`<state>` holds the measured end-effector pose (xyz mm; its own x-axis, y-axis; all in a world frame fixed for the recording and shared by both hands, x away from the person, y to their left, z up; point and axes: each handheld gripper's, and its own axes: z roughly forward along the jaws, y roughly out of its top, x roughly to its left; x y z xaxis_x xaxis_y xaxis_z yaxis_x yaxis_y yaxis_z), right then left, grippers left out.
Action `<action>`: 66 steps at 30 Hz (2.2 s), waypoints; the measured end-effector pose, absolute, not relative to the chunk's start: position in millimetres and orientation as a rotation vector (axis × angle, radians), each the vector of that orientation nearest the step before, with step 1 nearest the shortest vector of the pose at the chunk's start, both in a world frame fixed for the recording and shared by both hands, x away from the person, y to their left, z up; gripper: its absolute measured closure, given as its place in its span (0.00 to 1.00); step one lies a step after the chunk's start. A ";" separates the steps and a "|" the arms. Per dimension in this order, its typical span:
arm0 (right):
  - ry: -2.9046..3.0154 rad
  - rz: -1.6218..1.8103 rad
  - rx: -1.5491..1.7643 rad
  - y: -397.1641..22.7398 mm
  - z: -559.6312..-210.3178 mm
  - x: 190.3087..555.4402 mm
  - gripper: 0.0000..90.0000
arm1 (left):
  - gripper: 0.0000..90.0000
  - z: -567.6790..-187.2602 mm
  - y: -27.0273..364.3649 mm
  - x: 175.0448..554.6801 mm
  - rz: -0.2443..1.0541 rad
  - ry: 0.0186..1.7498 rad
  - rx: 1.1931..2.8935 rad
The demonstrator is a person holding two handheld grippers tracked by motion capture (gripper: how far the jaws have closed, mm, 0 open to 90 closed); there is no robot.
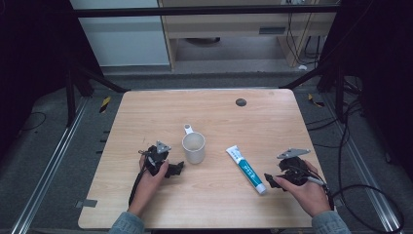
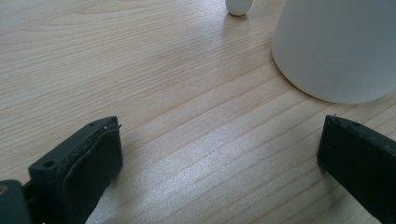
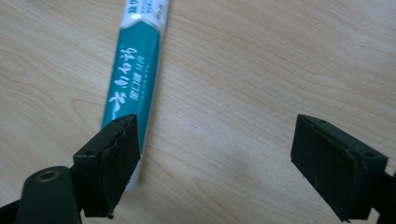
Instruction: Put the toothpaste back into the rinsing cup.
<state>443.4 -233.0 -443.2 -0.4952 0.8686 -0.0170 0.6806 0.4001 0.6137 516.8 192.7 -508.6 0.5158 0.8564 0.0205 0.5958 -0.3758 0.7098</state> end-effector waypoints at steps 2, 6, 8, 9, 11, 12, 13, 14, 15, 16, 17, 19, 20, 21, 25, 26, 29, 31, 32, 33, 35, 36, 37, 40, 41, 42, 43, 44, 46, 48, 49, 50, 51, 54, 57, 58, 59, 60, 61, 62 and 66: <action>2.338 0.790 1.342 -231.3 -441.8 443.4 0.22 | 0.00 -508.7 192.5 516.6 0.517 1.182 2.102; 2.376 0.764 1.325 -222.2 -439.5 445.5 0.25 | 0.00 -508.7 192.4 516.5 0.518 1.184 2.101; 2.388 0.762 1.317 -216.7 -438.6 447.4 0.27 | 0.00 -508.7 192.3 516.4 0.518 1.185 2.100; 2.395 0.760 1.313 -214.1 -438.2 448.5 0.27 | 0.00 -508.7 192.3 516.5 0.519 1.185 2.100; 2.406 0.754 1.315 -210.0 -438.5 451.3 0.28 | 0.00 -508.8 192.2 516.4 0.518 1.186 2.098; 2.422 0.747 1.317 -205.7 -439.1 454.2 0.32 | 0.00 -508.8 192.2 516.4 0.518 1.186 2.097; 2.422 0.747 1.317 -205.7 -439.1 454.2 0.32 | 0.00 -508.8 192.2 516.4 0.518 1.186 2.097; 2.434 0.737 1.313 -203.1 -439.0 455.4 0.32 | 0.00 -508.8 192.2 516.4 0.518 1.186 2.097; 2.437 0.730 1.304 -200.6 -439.1 456.9 0.33 | 0.00 -508.8 192.1 516.4 0.518 1.186 2.097; 2.442 0.732 1.299 -198.2 -438.5 458.2 0.33 | 0.00 -508.8 192.2 516.4 0.518 1.186 2.097; 2.445 0.734 1.293 -195.8 -438.1 459.9 0.34 | 0.00 -508.8 192.2 516.4 0.518 1.186 2.097; 2.457 0.731 1.287 -190.9 -437.6 463.4 0.35 | 0.00 -508.8 192.2 516.4 0.518 1.186 2.098; 2.463 0.732 1.292 -188.4 -437.2 465.1 0.36 | 0.00 -508.8 192.2 516.4 0.518 1.186 2.098; 2.467 0.727 1.278 -186.5 -437.3 467.3 0.36 | 0.00 -508.8 192.2 516.4 0.518 1.186 2.098; 2.487 0.722 1.268 -177.6 -436.5 475.1 0.38 | 0.00 -508.7 192.3 516.4 0.518 1.186 2.099; 2.489 0.717 1.258 -173.5 -435.6 478.5 0.40 | 0.00 -508.7 192.3 516.4 0.518 1.186 2.099; 2.497 0.715 1.248 -170.7 -435.6 482.2 0.41 | 0.00 -508.7 192.3 516.4 0.518 1.186 2.099; 2.500 0.705 1.252 -168.1 -436.5 485.8 0.43 | 0.00 -508.7 192.3 516.4 0.518 1.185 2.099; 2.505 0.700 1.249 -167.2 -437.3 487.8 0.44 | 0.00 -508.7 192.3 516.4 0.518 1.186 2.099; 2.505 0.701 1.261 -165.7 -437.9 489.6 0.45 | 0.00 -508.7 192.3 516.4 0.518 1.186 2.099; 2.516 0.701 1.267 -163.2 -439.2 493.0 0.46 | 0.00 -508.7 192.3 516.4 0.518 1.186 2.099; 2.518 0.693 1.259 -161.2 -439.5 496.5 0.47 | 0.00 -508.7 192.3 516.4 0.518 1.186 2.099; 2.518 0.693 1.259 -161.2 -439.5 496.5 0.47 | 0.00 -508.7 192.3 516.4 0.518 1.186 2.099; 2.521 0.695 1.268 -159.0 -439.6 500.9 0.48 | 0.00 -508.7 192.3 516.4 0.518 1.186 2.099; 2.525 0.699 1.271 -158.6 -440.1 502.3 0.48 | 0.00 -508.7 192.3 516.4 0.518 1.185 2.099; 2.526 0.690 1.269 -158.0 -440.9 504.4 0.48 | 0.00 -508.7 192.3 516.4 0.518 1.186 2.099; 2.526 0.690 1.269 -158.0 -440.9 504.4 0.48 | 0.00 -508.7 192.3 516.4 0.519 1.185 2.099; 2.530 0.689 1.279 -157.6 -440.8 505.1 0.48 | 0.00 -508.7 192.3 516.4 0.518 1.185 2.099; 2.530 0.693 1.289 -156.4 -441.8 507.7 0.48 | 0.00 -508.7 192.3 516.4 0.519 1.185 2.099; 2.531 0.688 1.295 -155.2 -442.4 509.7 0.48 | 0.00 -508.7 192.3 516.4 0.518 1.186 2.099; 2.531 0.688 1.295 -155.2 -442.4 509.7 0.48 | 0.00 -508.7 192.3 516.4 0.518 1.186 2.099; 2.530 0.691 1.289 -154.8 -443.0 511.0 0.48 | 0.00 -508.7 192.3 516.4 0.518 1.186 2.099; 2.530 0.705 1.295 -154.0 -443.1 512.1 0.49 | 0.00 -508.7 192.3 516.5 0.518 1.185 2.099; 2.539 0.685 1.310 -150.9 -446.6 517.2 0.50 | 0.00 -508.7 192.3 516.5 0.518 1.185 2.099; 2.528 0.687 1.328 -149.3 -447.9 519.5 0.52 | 0.00 -508.7 192.3 516.5 0.518 1.185 2.100; 2.544 0.681 1.330 -146.9 -449.2 521.7 0.52 | 0.00 -508.7 192.3 516.5 0.518 1.184 2.100; 2.544 0.681 1.330 -146.9 -449.2 521.7 0.52 | 0.00 -508.7 192.3 516.5 0.518 1.184 2.100; 2.540 0.682 1.322 -145.3 -450.6 522.8 0.52 | 0.00 -508.7 192.3 516.5 0.518 1.184 2.100; 2.545 0.674 1.323 -143.7 -451.4 523.2 0.52 | 0.00 -508.7 192.3 516.5 0.518 1.185 2.099; 2.558 0.663 1.321 -140.5 -454.2 524.6 0.52 | 0.00 -508.7 192.3 516.6 0.518 1.184 2.100; 2.573 0.636 1.328 -136.7 -459.0 527.3 0.51 | 0.00 -508.7 192.3 516.5 0.518 1.184 2.100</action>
<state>527.3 -136.7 -459.0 -0.5862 0.8093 0.0381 0.7338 0.5105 0.4482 516.5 192.3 -508.7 0.5108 0.8595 0.0181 0.5966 -0.3695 0.7124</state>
